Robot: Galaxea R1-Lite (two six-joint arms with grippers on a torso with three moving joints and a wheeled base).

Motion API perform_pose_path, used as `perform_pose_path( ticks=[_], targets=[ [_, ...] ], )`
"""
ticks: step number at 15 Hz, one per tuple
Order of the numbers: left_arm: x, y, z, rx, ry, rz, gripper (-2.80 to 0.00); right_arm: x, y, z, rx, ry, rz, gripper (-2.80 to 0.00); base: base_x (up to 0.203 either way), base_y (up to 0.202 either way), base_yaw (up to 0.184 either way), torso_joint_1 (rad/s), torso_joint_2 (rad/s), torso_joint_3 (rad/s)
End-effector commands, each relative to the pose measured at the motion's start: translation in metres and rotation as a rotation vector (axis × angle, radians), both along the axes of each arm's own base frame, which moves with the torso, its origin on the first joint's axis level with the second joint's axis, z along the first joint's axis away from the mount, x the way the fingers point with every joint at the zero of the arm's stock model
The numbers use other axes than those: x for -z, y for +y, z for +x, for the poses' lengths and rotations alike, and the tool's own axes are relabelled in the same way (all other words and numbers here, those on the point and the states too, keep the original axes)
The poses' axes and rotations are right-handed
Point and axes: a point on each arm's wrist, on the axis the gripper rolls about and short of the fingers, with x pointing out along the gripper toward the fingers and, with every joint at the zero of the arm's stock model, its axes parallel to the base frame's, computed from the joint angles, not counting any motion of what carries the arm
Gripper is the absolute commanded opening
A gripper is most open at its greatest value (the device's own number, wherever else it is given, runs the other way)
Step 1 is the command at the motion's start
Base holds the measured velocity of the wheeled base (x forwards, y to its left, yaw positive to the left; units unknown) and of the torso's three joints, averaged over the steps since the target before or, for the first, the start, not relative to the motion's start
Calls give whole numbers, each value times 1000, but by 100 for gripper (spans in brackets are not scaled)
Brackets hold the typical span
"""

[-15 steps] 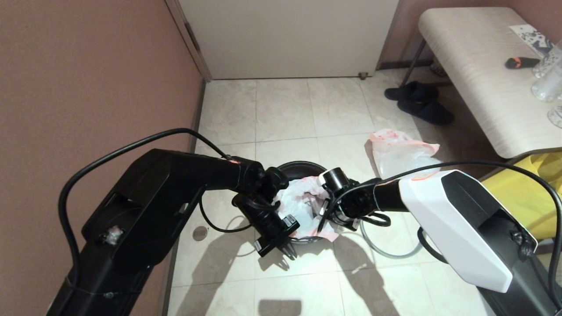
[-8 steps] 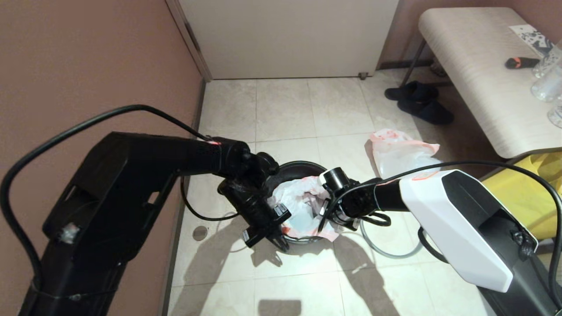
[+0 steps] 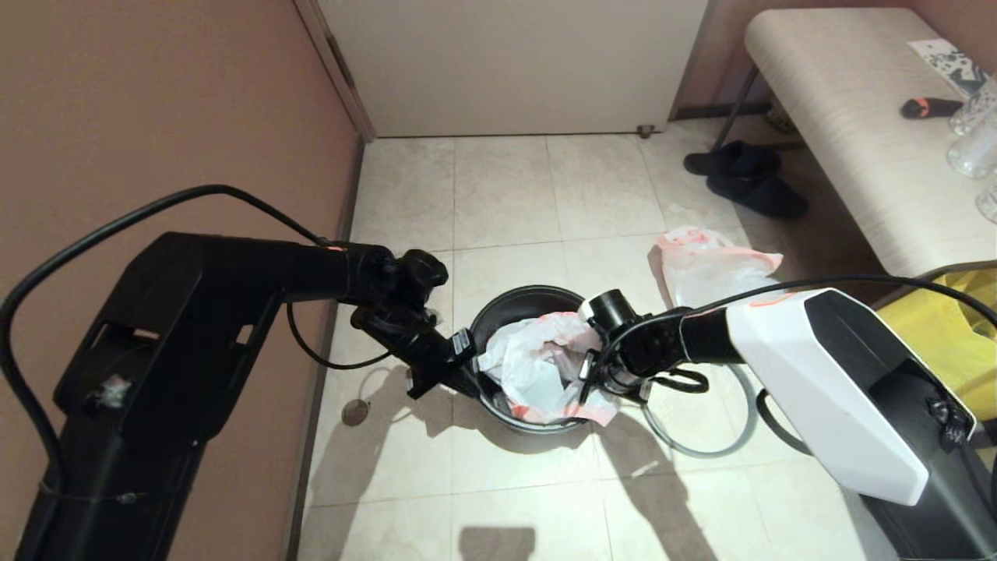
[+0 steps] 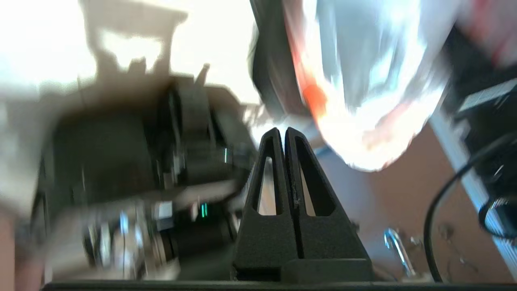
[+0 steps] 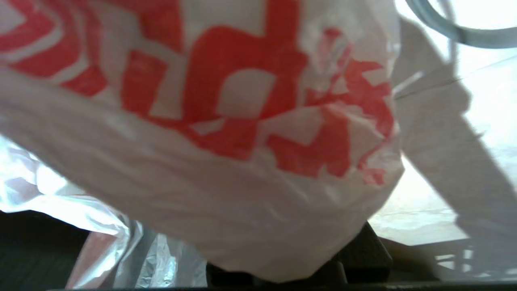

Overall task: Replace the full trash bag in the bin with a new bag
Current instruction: Put the new garbage bag on the trash can

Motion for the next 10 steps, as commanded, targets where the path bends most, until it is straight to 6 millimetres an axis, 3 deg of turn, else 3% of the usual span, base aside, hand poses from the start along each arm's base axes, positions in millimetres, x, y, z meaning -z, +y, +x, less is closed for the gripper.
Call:
perform_pose_path(
  ticks=[1,3,5,10],
  targets=[
    [11,12,9,-11,-8,-2,-280,-16,-13,4,-31,-28,-33,-280,0,0,0,0,0,0],
    [26,10,13,20,0,7,-280,-31,-30,8,-60,-52,-59,-280,0,0,0,0,0,0],
    [29,-5,9,67,-16,2,-280,-52,-36,2,-76,-80,-66,-280,0,0,0,0,0,0],
    [34,-3,7,59,-110,-10,-280,-115,-28,-24,-237,-201,-141,-280,0,0,0,0,0,0]
  ],
)
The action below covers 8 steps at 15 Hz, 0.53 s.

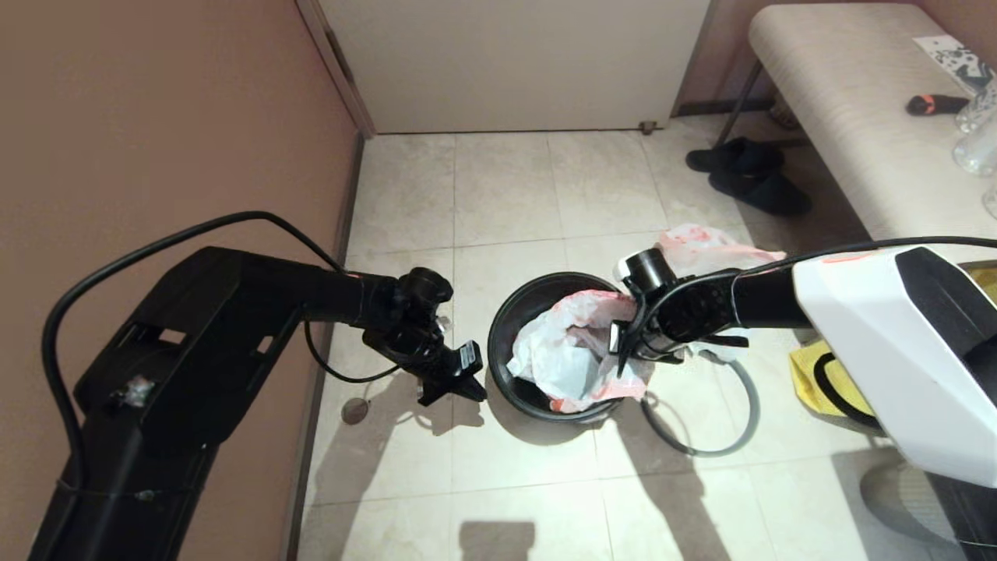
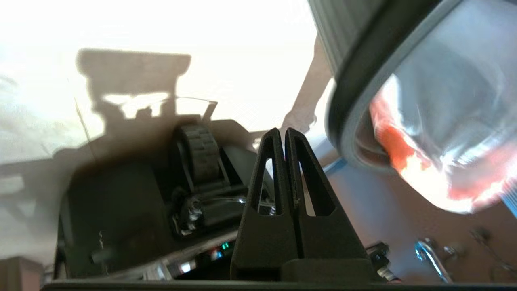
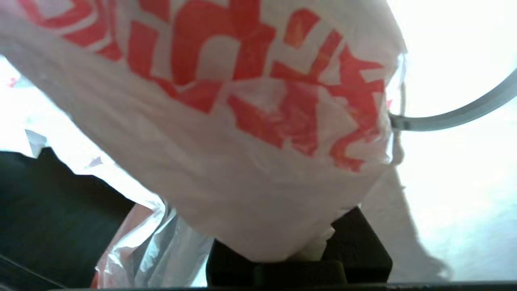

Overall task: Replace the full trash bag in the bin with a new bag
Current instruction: Put the new garbage bag on the trash can

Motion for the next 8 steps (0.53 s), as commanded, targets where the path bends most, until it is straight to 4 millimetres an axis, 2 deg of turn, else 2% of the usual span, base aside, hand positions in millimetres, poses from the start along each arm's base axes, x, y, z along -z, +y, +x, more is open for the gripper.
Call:
perform_pose_path(
  ticks=[1,2,3,6,8],
  targets=[
    [0,1,-3,-3,-35,-13,-280,-39,0,-17,-66,-66,-20,-280,0,0,0,0,0,0],
    [-1,1,-2,-8,-68,-17,-280,-42,3,-22,-87,-68,-31,-280,0,0,0,0,0,0],
    [0,0,-3,-9,-78,-11,-280,-38,3,-23,-106,-52,-53,-280,0,0,0,0,0,0],
    [-1,-1,-4,-13,-83,-4,-280,-6,6,-18,-152,19,-101,-280,0,0,0,0,0,0],
    [-1,1,-3,-37,-104,27,-280,-1,7,-20,-177,35,-124,-280,0,0,0,0,0,0]
  ],
)
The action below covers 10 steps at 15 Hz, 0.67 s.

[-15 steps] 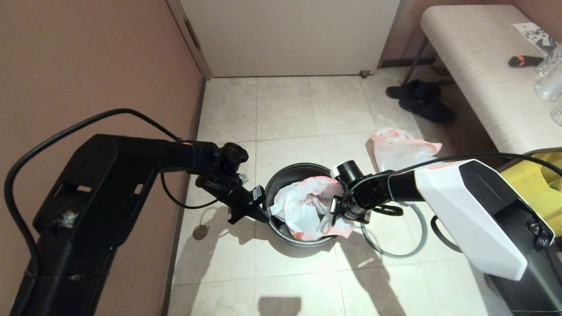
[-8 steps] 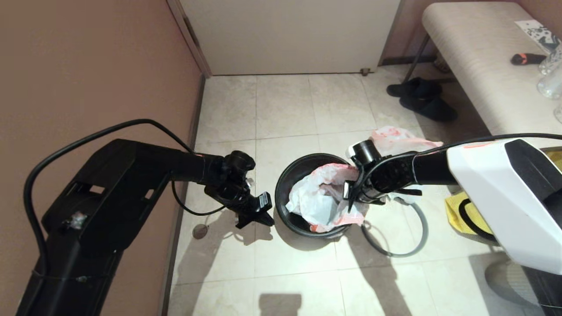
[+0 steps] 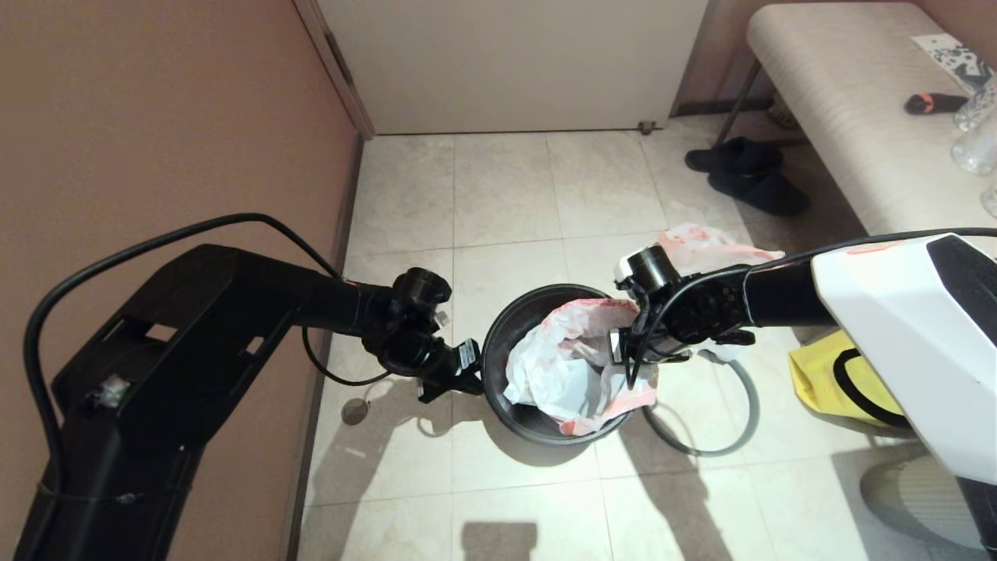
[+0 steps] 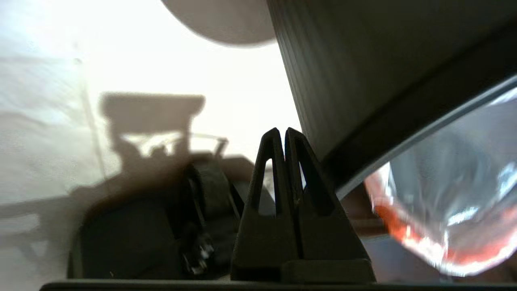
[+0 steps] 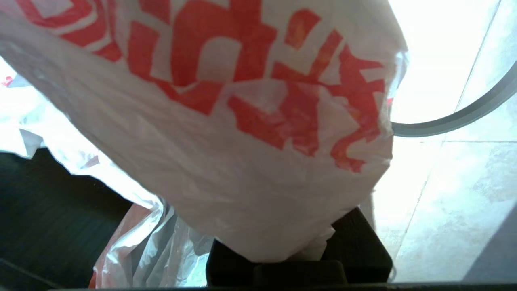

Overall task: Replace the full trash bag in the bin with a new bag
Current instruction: Put the new garbage bag on the trash can

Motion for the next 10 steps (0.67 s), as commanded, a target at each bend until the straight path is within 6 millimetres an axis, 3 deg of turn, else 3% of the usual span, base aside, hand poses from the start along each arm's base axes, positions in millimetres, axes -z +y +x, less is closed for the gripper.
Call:
perform_pose_path(
  ticks=[1,5,7,8,10],
  targets=[
    [0,1,-2,-19,-24,14,-280,10,2,-2,-22,27,-24,-280,0,0,0,0,0,0],
    [15,-2,-13,-54,-264,-2,-280,38,12,-1,-50,82,-62,-280,0,0,0,0,0,0],
    [3,2,-17,-21,-337,-73,-280,44,14,0,-63,93,-65,-280,0,0,0,0,0,0],
    [3,6,-18,1,-321,-108,-280,46,15,0,-67,98,-56,0,0,0,0,0,0,0],
    [1,9,-18,5,-319,-117,-280,37,14,-3,-54,106,8,0,0,0,0,0,0,0]
  ],
)
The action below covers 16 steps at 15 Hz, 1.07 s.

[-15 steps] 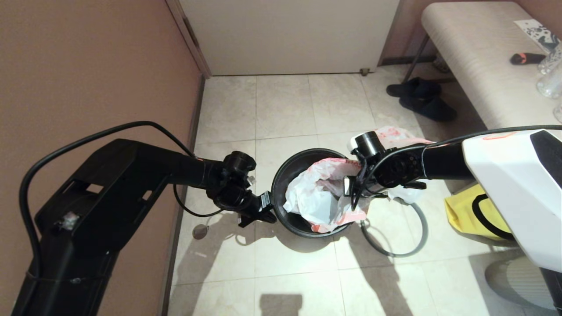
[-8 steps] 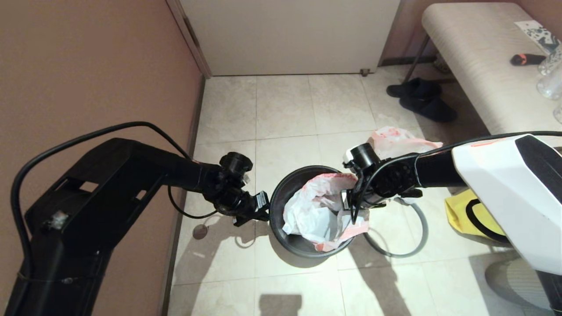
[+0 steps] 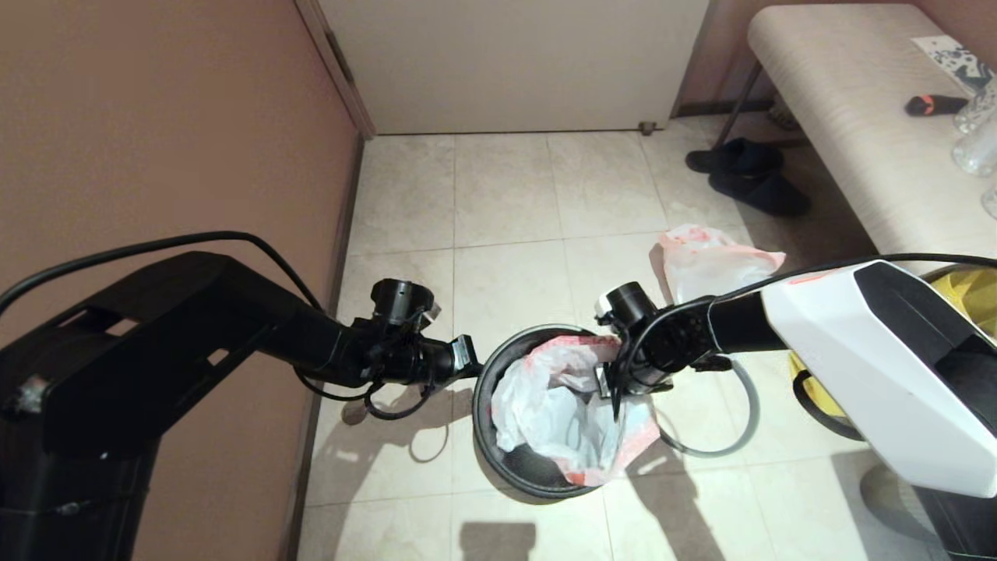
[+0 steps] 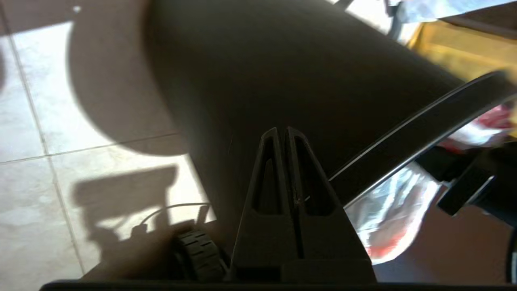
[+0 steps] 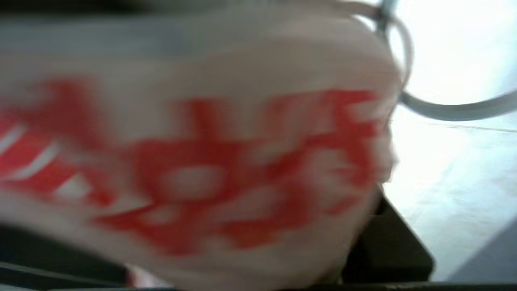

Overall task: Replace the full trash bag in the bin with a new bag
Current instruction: Put the new garbage bag on the trash can

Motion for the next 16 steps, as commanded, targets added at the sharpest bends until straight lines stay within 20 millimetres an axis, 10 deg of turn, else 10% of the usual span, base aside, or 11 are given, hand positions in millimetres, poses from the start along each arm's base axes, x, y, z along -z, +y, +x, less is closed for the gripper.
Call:
perform_pose_path(
  ticks=[1,8,12,13,16],
  targets=[
    [-6,6,0,-11,-8,-11,-280,-14,-2,-4,21,19,93,0,0,0,0,0,0,0],
    [-4,0,0,4,-9,-10,-280,-107,-23,-58,-8,90,238,0,0,0,0,0,0,0],
    [-6,4,2,-9,-19,-10,-280,-120,-7,-75,-65,84,247,0,0,0,0,0,0,0],
    [-9,6,3,-15,-25,-11,-280,-114,-5,-73,-71,89,224,-280,0,0,0,0,0,0],
    [-11,14,6,-56,-44,4,-280,-105,2,-69,-74,94,194,-280,0,0,0,0,0,0]
  ],
)
